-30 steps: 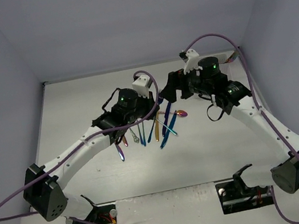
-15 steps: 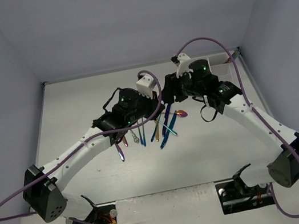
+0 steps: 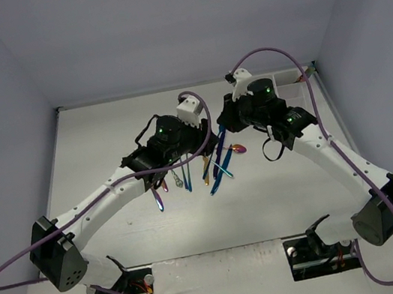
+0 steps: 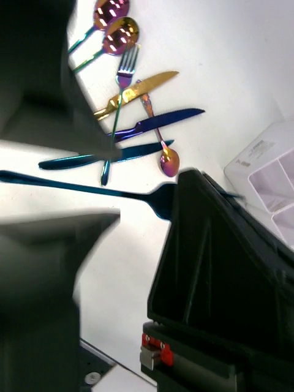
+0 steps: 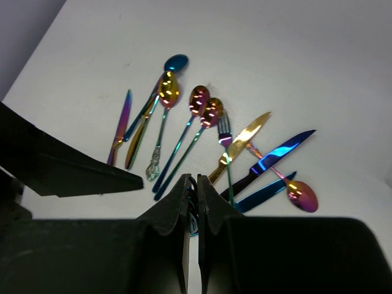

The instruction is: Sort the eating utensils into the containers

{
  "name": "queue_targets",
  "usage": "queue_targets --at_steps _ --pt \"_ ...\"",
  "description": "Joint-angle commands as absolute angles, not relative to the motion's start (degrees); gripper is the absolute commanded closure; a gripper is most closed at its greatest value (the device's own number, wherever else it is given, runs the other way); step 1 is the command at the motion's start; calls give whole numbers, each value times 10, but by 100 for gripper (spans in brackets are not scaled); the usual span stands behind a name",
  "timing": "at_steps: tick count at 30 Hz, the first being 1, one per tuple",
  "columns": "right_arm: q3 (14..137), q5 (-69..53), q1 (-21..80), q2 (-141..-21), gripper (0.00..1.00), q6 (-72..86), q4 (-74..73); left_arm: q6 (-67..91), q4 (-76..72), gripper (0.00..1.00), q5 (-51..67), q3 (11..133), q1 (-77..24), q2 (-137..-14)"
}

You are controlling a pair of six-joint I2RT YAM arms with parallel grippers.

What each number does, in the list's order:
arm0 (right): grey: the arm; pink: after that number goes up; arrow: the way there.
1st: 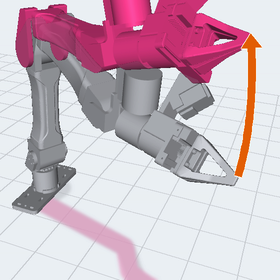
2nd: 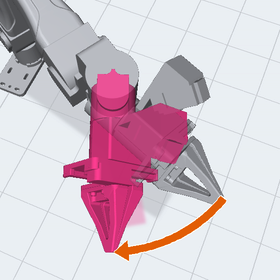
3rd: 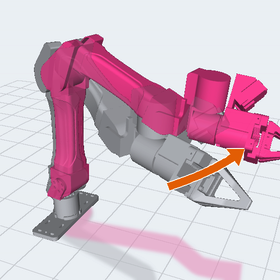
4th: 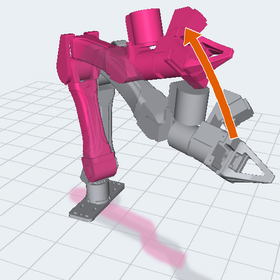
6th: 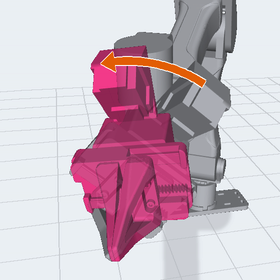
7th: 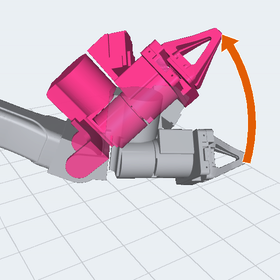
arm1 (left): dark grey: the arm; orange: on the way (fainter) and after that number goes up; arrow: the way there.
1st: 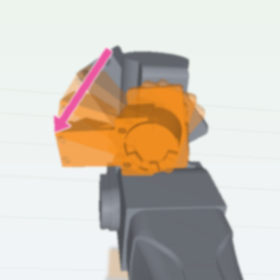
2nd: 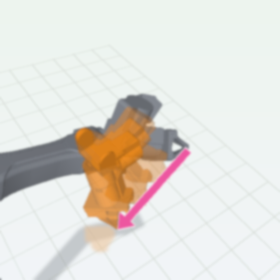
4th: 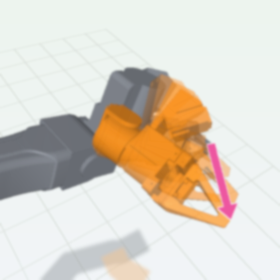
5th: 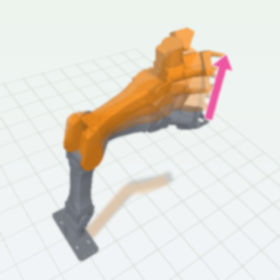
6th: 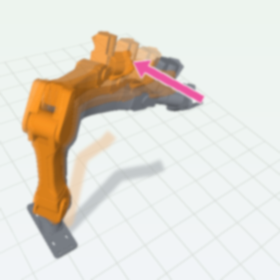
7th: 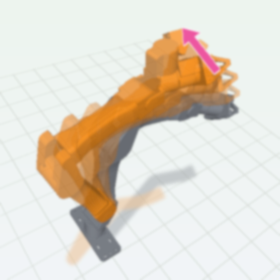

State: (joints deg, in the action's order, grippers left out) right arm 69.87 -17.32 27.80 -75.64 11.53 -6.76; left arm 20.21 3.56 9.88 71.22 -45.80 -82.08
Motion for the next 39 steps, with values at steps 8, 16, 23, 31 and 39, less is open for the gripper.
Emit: queue_targets --at_steps 8,16,23,31,39 --pt "831 -11 141 -793 100 3 -31 229 89 4 -89 668 -458 -763" --pt "938 31 -14 -884 100 -44 22 283 148 3 -121 566 -379 -678" --pt "990 39 -78 -968 100 -36 75 279 185 3 -113 515 -293 -602" --pt "1044 49 -102 -1069 100 -14 120 264 210 3 -95 508 -241 -590" --pt "1064 36 -102 -1131 99 0 145 280 202 3 -66 519 -230 -617"
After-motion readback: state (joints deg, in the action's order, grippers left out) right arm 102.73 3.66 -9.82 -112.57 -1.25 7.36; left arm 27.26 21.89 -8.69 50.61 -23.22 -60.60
